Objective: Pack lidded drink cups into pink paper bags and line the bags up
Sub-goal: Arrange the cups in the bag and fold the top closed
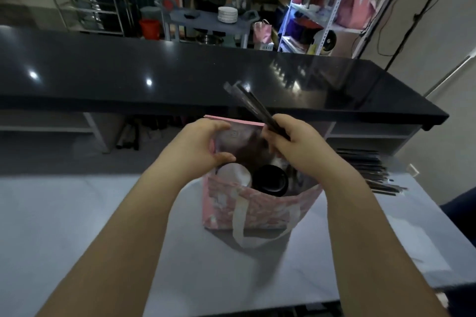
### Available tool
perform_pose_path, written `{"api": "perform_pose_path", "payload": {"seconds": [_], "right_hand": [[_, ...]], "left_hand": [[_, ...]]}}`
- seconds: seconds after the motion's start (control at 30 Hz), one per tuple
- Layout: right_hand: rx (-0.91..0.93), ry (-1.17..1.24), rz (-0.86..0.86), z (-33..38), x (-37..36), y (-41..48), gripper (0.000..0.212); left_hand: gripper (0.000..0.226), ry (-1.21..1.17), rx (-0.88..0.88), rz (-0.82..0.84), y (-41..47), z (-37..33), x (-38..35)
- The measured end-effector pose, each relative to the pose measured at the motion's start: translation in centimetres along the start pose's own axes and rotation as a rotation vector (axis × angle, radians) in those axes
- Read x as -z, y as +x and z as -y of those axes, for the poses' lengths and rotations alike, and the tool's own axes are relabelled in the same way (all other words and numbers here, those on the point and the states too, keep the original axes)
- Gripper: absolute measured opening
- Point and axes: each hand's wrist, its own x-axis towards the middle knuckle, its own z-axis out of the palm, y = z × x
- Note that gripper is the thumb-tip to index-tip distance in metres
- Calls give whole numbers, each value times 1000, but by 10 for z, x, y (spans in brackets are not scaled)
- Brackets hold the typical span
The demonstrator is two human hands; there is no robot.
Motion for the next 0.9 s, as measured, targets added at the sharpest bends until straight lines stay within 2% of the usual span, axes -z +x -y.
{"api": "perform_pose_path", "payload": {"seconds": [0.13,0.23,0.4,0.5,0.57,0.7,0.8,0.9], "right_hand": [[48,209,119,6,-29,24,10],[-49,223,165,-12,-37,35,14],[-175,-207,241,-47,-35,39,12],[-214,-487,292,-51,-38,40,23],[-212,-587,313,-48,-40,40,31],[-132,-673,231,-43,-38,40,47],[-95,-786,178,-38,-34,38,48],[-113,-737,153,-35,-28,35,48]], "left_hand": [[46,19,-92,38,2,5,-12],[64,137,-42,58,1,12,-10],[99,164,28,114,-6,20,-1],[110,149,36,150,-8,17,0],[111,171,27,153,-9,13,-1],[107,239,13,140,-8,6,-3],[100,280,1,114,-10,2,-6],[89,323,-12,63,-11,-4,-10]]}}
